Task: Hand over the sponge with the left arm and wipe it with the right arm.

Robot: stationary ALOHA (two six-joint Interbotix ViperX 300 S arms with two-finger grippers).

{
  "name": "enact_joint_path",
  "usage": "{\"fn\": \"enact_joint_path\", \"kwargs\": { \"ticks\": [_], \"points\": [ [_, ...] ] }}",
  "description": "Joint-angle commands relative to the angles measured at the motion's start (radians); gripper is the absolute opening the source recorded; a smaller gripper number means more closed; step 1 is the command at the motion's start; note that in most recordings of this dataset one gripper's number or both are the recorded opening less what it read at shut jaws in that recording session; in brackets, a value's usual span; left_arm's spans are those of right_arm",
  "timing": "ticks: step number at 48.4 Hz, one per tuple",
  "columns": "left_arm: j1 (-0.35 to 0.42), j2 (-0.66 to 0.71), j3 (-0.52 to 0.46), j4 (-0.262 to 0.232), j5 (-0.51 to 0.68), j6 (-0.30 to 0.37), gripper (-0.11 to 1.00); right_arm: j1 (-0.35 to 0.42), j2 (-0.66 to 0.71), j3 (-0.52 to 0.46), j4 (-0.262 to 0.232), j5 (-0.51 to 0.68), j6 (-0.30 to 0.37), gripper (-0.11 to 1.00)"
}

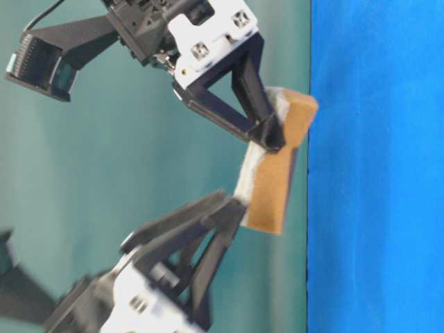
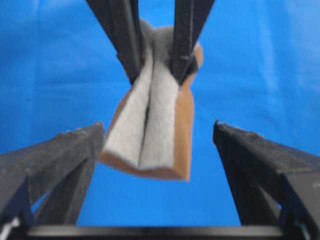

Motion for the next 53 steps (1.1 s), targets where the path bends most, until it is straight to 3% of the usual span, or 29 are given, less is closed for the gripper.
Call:
{"fn": "enact_joint_path", "kwargs": {
  "ticks": [1, 13, 25, 53],
  "points": [
    [-0.003, -0.074, 0.021, -0.003, -0.034, 0.002, 0.91, 0.003, -0.034, -0.005, -0.003, -0.006, -0.003, 0.33],
    [-0.002, -0.184, 0.132, -0.003, -0.129, -0.011, 0.91, 0.003, -0.037, -0.003, -0.008, -0.006, -0.005, 0.33],
    [-0.003, -0.209, 0.156, -0.002, -0.133, -0.011, 0.91, 0.003, -0.005, -0.002, -0.008, -0.009, 0.0, 0.33],
    [-0.003, -0.21, 0.161, -0.003, -0.129, -0.011, 0.91, 0.049, 0.324, -0.003, 0.018, -0.152, 0.015, 0.33]
  ]
}}
